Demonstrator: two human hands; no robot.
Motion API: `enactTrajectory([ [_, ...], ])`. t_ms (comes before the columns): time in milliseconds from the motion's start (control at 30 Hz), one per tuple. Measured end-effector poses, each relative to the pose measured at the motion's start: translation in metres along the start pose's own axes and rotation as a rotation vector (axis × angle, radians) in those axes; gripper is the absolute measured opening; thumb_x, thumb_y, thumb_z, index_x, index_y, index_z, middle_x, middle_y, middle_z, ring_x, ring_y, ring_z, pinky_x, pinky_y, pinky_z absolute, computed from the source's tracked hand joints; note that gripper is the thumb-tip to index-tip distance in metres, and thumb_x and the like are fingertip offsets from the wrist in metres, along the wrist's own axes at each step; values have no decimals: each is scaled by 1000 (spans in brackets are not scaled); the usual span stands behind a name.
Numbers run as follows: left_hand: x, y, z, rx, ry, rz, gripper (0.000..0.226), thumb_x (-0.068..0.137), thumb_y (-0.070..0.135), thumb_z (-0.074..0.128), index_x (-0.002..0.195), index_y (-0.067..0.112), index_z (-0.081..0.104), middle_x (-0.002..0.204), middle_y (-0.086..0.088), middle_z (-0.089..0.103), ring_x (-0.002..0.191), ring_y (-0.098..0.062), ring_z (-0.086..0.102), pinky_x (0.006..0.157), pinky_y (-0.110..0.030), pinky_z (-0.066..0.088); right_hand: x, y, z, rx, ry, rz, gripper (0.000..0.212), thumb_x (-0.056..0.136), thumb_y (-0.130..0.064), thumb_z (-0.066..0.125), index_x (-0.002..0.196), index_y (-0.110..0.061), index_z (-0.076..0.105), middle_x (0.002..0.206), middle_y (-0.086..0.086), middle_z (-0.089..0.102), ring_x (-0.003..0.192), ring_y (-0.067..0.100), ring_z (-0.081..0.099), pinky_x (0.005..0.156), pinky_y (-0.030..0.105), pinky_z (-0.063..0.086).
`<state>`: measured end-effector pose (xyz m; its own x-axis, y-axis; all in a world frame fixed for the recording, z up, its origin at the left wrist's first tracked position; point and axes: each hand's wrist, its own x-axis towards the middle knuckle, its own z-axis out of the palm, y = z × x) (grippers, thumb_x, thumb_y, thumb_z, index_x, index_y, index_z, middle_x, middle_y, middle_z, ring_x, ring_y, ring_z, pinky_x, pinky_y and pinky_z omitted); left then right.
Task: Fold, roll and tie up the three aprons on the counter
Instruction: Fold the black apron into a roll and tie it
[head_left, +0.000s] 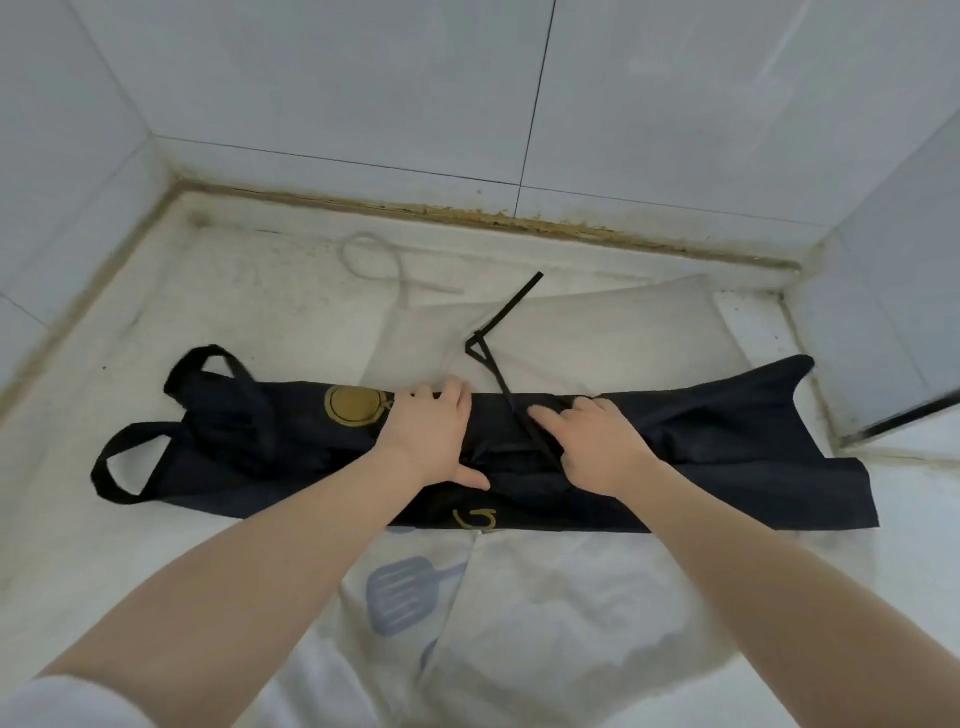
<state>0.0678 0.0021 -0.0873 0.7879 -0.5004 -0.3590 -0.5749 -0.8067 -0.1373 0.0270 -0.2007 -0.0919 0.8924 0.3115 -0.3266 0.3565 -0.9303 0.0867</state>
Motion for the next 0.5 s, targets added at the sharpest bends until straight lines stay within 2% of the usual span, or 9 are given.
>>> enactTrajectory([
  [67,-6,-4,9,-42,-73,-79,119,66,87,42,150,18,-5,156,-11,1,130,-46,28,99,-54,36,3,-7,-7,196,-52,134,56,90,-24,43,144,-23,28,114,5,58,111,25,47,90,35,41],
  [167,-12,-16,20,-182,-118,-154,120,64,87,44,145,28,-23,155,-7,-23,138,-50,0,105,-61,27,14,-17,-15,359,-44,252,42,97,-35,34,138,-26,39,133,6,41,125,27,37,97,44,41],
  [233,-16,-26,27,-271,-103,-172,124,63,86,47,142,29,-29,152,-5,-30,140,-46,-9,108,-62,21,19,-25,-16,405,-81,308,53,95,-55,31,141,-30,35,145,5,28,135,28,25,104,51,35],
  [333,-22,-39,37,-352,-125,-201,125,63,86,48,141,29,-32,149,-4,-37,140,-40,-21,112,-62,7,20,-40,-14,257,-192,253,75,86,-70,34,149,-37,10,157,-1,2,142,30,8,108,56,25],
  [433,-26,-49,44,-389,-179,-265,127,60,89,45,139,29,-34,147,-3,-41,138,-35,-30,111,-63,-6,20,-43,-9,149,-184,272,80,86,-71,34,149,-39,-2,158,-1,-2,142,31,9,108,56,24],
  [500,-27,-54,47,-420,-191,-295,129,57,91,45,138,29,-35,145,-2,-43,136,-34,-33,109,-65,-9,15,-37,-4,73,-160,326,85,82,-78,27,149,-38,-4,159,0,0,143,31,9,111,56,17],
])
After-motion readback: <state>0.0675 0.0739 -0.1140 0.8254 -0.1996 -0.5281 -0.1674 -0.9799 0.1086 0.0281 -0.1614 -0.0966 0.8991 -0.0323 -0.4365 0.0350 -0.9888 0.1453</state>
